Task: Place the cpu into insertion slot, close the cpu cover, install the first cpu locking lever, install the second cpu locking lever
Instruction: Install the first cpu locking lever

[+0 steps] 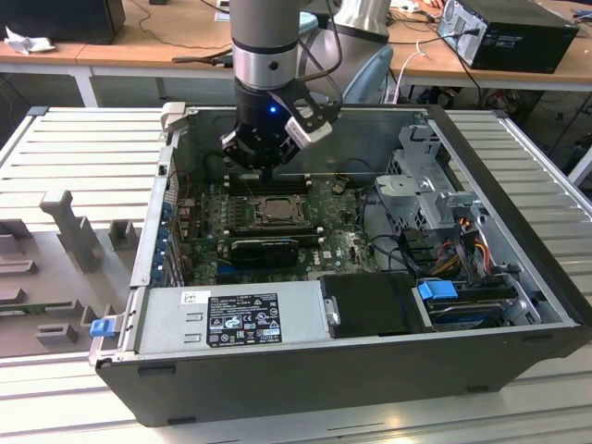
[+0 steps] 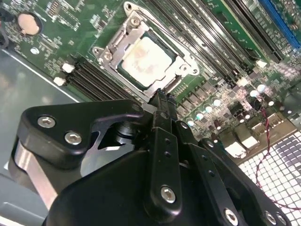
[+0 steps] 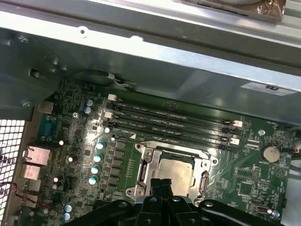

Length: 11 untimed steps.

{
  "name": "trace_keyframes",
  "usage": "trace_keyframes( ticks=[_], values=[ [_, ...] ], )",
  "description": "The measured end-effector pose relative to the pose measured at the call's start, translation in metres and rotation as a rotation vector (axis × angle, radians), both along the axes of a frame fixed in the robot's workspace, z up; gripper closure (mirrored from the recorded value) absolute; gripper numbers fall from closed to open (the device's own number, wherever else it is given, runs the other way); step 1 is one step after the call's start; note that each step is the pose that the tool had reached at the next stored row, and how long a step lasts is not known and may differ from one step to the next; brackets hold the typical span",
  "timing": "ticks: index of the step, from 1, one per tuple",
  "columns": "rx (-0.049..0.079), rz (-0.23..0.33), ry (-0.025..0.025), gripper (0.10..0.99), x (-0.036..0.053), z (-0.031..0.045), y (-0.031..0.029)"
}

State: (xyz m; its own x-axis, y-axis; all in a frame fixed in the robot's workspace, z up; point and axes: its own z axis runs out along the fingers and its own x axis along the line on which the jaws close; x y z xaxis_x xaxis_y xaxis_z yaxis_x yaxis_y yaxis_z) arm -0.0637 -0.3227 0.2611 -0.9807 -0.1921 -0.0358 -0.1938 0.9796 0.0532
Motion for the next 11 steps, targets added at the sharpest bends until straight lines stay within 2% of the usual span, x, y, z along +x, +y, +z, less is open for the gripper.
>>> trace_keyframes(
  ticks=[2,4,7,11],
  values=[
    [0.001,-0.03,0.0,0.98,-0.0006,-0.0011,0.0001],
    [0.001,-0.095,0.0,0.98,-0.0007,-0.0023,0.0001],
    [0.001,-0.152,0.0001,0.98,-0.0007,-0.0028,0.0],
    [0.005,-0.155,0.0002,0.98,-0.0025,-0.0029,0.0]
  ],
)
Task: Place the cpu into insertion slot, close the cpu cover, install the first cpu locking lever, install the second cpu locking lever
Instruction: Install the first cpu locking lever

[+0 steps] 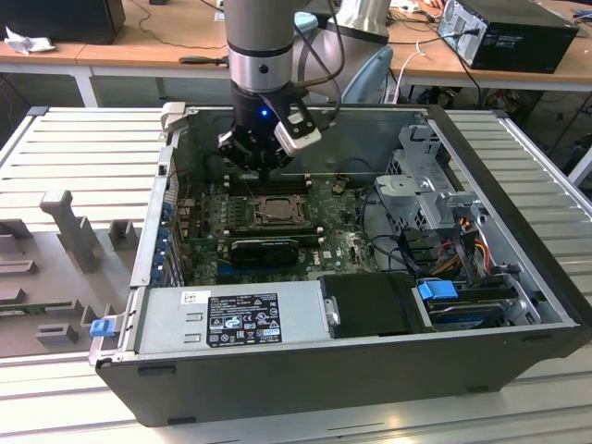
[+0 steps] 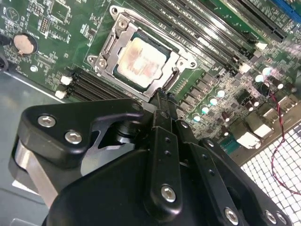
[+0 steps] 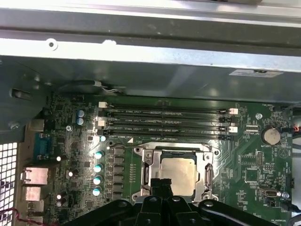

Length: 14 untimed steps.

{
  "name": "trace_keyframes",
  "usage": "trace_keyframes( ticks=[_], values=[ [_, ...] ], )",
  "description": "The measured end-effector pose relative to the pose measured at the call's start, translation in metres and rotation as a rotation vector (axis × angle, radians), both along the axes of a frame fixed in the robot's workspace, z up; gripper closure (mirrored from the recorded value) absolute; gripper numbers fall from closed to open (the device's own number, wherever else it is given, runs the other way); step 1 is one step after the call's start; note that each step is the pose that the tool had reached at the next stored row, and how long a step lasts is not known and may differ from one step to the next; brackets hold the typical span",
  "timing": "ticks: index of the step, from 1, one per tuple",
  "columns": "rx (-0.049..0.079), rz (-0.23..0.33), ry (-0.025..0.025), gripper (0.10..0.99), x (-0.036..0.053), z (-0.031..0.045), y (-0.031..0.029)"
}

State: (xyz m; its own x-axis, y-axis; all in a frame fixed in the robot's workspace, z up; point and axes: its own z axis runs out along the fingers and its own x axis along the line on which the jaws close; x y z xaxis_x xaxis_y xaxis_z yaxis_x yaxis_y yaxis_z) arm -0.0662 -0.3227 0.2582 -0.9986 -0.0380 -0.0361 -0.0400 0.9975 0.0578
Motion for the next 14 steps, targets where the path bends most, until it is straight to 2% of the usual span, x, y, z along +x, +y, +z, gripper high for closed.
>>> trace_keyframes(
  ticks=[5,8,14],
  values=[
    [0.006,0.0,-0.0001,0.98,-0.0037,0.0042,0.0],
    [0.006,0.0,0.0,0.98,-0.0141,0.0042,0.0],
    [0.008,0.0,0.0,0.98,-0.0242,0.0042,0.0]
  ],
)
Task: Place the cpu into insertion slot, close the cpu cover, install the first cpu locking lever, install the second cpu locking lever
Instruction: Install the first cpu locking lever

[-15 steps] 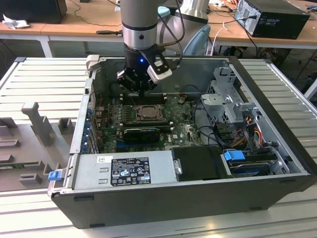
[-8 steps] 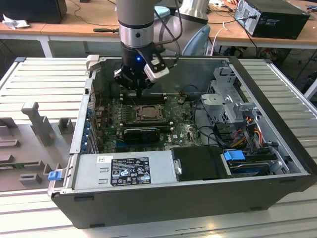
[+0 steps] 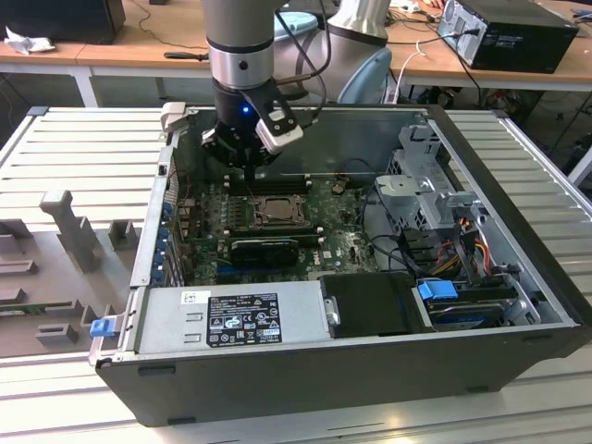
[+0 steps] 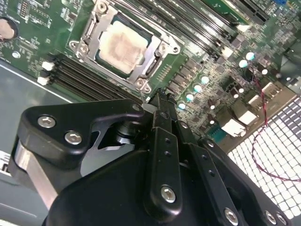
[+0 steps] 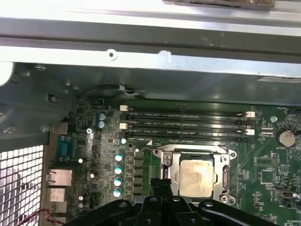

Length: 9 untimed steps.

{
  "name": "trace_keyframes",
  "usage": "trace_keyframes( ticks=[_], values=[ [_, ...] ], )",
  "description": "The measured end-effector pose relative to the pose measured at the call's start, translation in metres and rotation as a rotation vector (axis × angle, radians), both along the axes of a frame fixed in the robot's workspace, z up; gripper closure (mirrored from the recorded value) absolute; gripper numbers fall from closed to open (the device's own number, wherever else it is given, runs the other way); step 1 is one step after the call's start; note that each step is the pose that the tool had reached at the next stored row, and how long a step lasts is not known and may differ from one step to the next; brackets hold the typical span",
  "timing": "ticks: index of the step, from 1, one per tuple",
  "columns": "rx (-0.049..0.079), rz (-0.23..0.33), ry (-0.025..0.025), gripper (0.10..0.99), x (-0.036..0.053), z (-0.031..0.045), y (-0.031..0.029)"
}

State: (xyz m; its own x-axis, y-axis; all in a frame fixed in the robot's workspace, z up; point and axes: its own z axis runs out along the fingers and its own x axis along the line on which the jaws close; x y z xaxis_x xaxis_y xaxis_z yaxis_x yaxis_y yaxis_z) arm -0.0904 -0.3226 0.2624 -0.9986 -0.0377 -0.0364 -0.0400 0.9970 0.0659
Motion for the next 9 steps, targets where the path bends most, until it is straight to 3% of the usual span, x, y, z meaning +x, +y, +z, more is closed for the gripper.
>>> trace_keyframes(
  ticks=[4,6,9],
  values=[
    [0.003,0.0,-0.0001,0.98,-0.0176,0.0,0.0005],
    [0.003,0.0,0.0001,0.98,-0.0271,0.0,0.0067],
    [0.004,0.0,-0.0001,0.98,-0.0273,-0.0011,0.016]
  ],
)
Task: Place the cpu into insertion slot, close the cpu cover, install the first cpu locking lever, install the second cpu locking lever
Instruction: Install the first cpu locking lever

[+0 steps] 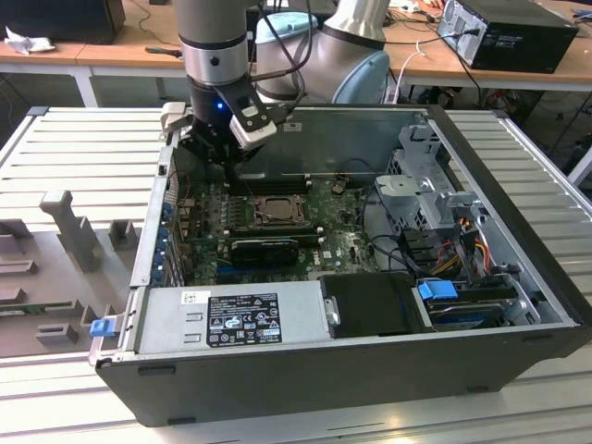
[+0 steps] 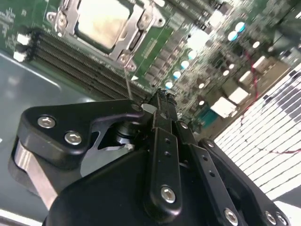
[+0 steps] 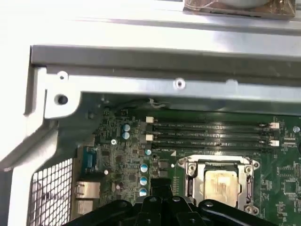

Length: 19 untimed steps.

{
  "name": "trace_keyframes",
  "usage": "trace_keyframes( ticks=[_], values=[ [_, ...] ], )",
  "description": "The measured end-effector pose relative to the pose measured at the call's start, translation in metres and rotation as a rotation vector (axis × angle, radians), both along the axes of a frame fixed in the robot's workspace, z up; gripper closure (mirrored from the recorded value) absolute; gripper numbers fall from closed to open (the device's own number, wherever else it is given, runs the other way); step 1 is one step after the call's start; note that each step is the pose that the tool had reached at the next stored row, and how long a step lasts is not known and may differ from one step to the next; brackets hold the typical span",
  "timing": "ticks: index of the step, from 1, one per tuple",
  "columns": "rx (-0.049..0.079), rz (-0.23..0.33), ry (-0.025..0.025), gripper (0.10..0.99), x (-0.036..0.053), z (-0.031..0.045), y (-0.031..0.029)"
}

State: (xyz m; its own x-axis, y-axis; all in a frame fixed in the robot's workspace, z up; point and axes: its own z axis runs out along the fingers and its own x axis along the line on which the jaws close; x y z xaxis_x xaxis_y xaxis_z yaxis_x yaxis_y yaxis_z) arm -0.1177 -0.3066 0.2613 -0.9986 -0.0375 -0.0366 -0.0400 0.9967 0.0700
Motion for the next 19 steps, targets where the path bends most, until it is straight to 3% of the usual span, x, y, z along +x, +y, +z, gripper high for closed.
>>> trace_keyframes(
  ticks=[2,5,19],
  values=[
    [0.002,0.0,0.0001,0.98,-0.0001,-0.002,0.009],
    [0.002,0.0,0.0,0.98,0.0002,-0.0034,0.0119],
    [0.002,0.0,0.0001,0.98,0.011,-0.0058,0.0122]
  ],
)
